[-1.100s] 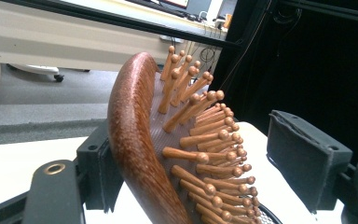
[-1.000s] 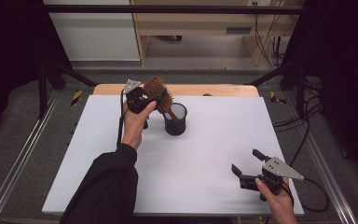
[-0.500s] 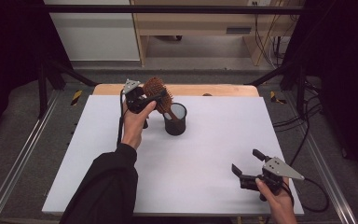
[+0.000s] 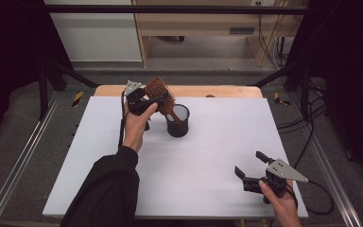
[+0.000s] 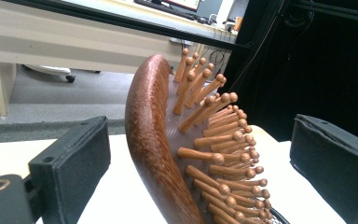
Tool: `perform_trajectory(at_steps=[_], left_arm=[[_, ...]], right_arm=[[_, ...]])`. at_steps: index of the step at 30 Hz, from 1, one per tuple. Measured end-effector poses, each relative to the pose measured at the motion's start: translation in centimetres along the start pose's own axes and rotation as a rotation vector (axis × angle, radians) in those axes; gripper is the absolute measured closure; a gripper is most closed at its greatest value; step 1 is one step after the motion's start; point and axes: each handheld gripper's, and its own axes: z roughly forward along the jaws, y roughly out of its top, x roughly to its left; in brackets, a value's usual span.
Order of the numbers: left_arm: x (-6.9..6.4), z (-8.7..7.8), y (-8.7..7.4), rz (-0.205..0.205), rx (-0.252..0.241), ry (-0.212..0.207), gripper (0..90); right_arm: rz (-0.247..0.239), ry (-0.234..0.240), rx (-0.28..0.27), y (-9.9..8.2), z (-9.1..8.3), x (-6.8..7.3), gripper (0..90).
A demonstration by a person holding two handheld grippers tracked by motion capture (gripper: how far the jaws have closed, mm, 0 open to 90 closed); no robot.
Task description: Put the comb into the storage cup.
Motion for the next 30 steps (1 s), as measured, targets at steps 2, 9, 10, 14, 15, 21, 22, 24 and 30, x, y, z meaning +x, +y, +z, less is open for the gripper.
perform_trajectory(at_steps=[2, 9, 10, 14, 15, 21, 22, 24, 30], left_arm=[[0.00, -0.05, 0.01, 0.001, -0.002, 0.001, 5.2], [-0.08, -0.23, 0.01, 0.024, -0.002, 0.017, 4.6], [-0.07, -0.29, 0.00, 0.029, -0.002, 0.021, 4.1], [-0.02, -0.39, -0.09, 0.024, -0.006, 0.019, 4.1], [-0.03, -0.40, -0.12, 0.023, -0.007, 0.019, 4.1], [-0.05, -0.42, -0.20, 0.030, -0.003, 0.021, 4.0], [-0.06, -0.44, -0.21, 0.032, -0.003, 0.022, 4.0], [-0.08, -0.49, -0.24, 0.032, -0.003, 0.021, 3.9], [-0.17, -0.65, -0.41, 0.040, -0.003, 0.023, 3.9]], right_arm=[[0.000, 0.001, 0.001, 0.00, 0.01, 0.03, 3.0], [0.000, 0.000, 0.000, 0.00, 0.00, 0.01, 3.0], [0.001, 0.000, 0.001, 0.00, 0.01, 0.03, 3.0], [-0.002, 0.001, 0.001, 0.00, 0.03, 0.04, 3.0], [-0.001, 0.001, 0.001, -0.01, 0.03, 0.04, 3.0], [-0.001, 0.001, 0.003, -0.02, 0.05, 0.03, 3.0], [-0.001, 0.001, 0.003, -0.02, 0.05, 0.03, 3.0], [-0.001, 0.002, 0.003, -0.02, 0.06, 0.03, 3.0], [-0.001, 0.003, 0.003, -0.01, 0.06, 0.06, 3.0]])
